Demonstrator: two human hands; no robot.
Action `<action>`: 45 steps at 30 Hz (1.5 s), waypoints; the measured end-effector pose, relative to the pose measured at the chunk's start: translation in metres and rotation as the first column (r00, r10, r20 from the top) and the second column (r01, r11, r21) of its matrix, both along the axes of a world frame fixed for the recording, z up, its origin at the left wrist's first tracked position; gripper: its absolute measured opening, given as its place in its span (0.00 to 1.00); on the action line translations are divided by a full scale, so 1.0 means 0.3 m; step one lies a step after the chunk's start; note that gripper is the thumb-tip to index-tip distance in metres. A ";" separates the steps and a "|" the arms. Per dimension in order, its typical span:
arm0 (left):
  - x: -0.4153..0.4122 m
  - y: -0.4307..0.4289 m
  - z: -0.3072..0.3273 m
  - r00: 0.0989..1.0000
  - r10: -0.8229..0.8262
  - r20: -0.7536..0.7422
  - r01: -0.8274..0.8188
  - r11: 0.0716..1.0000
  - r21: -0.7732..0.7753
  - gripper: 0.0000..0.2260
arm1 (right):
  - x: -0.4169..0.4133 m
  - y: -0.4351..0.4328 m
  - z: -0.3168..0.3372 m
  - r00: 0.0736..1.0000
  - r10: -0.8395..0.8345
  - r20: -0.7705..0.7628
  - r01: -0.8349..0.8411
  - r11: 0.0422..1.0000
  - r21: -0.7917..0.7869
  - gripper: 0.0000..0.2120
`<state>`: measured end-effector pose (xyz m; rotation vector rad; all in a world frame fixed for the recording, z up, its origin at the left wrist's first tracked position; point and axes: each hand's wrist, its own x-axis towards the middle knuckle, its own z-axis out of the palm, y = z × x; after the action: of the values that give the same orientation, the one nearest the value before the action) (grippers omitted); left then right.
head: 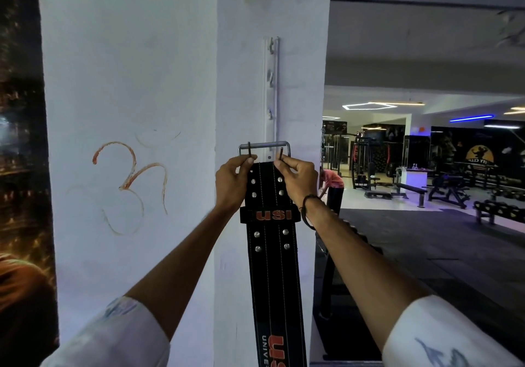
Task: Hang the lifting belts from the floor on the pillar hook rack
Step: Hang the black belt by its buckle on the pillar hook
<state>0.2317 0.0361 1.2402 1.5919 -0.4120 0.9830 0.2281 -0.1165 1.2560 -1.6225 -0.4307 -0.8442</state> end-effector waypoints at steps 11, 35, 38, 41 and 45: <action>0.047 -0.025 0.047 0.993 0.106 0.047 -0.108 0.994 0.031 0.11 | 0.010 0.011 0.049 0.996 -0.086 -0.017 0.087 0.996 0.014 0.15; -0.029 -0.012 0.101 0.895 0.358 -0.266 -0.318 0.930 0.182 0.13 | 0.003 0.057 0.071 0.932 -0.264 -0.248 0.260 0.964 -0.049 0.18; -0.051 -0.009 0.091 0.900 0.380 -0.214 -0.330 0.914 0.236 0.14 | -0.016 0.052 0.066 0.939 -0.203 -0.278 0.198 0.979 -0.047 0.16; -0.075 0.006 0.067 0.917 0.360 -0.169 -0.302 0.908 0.291 0.14 | -0.043 0.030 0.049 0.943 -0.143 -0.300 0.115 0.987 -0.110 0.12; -0.127 0.037 0.011 0.892 0.435 -0.119 -0.350 0.834 0.426 0.16 | -0.083 0.010 -0.014 0.961 -0.071 -0.267 -0.001 0.965 -0.262 0.24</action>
<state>0.1937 0.0473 1.2434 2.1911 -0.1307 1.0676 0.2033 -0.1136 1.2517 -1.9646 -0.3255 -0.5930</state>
